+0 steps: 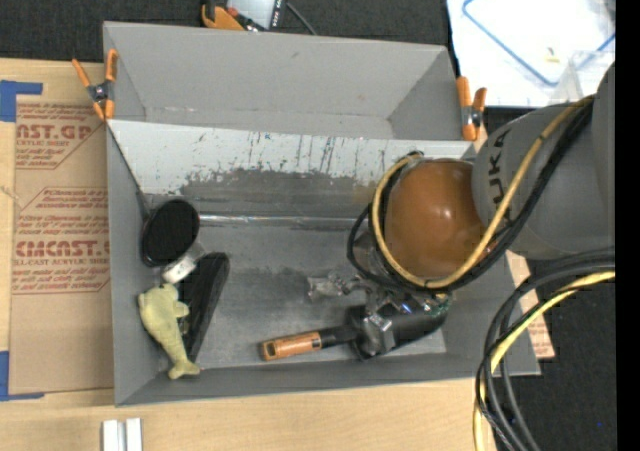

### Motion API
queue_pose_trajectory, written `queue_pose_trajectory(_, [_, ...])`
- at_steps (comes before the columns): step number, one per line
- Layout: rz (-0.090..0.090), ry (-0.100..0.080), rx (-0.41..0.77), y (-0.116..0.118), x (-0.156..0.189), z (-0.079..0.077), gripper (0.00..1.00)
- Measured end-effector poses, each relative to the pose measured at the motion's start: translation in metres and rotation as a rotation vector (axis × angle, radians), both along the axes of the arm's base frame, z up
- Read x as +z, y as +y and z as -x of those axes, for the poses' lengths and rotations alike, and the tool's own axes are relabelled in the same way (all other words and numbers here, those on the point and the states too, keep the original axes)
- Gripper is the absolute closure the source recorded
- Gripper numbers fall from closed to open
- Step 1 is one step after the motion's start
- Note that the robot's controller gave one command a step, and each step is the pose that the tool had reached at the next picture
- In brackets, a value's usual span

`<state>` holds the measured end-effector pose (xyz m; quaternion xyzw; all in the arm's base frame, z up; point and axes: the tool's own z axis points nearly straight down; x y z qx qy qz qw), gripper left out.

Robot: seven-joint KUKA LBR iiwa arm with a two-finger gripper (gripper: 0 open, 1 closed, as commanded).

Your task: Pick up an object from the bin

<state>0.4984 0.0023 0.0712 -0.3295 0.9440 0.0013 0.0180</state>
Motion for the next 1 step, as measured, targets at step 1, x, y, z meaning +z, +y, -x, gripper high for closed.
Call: queue_pose_trajectory(1, [-0.015, 0.015, -0.697, 0.0641, 0.0002, -0.0086, 1.0])
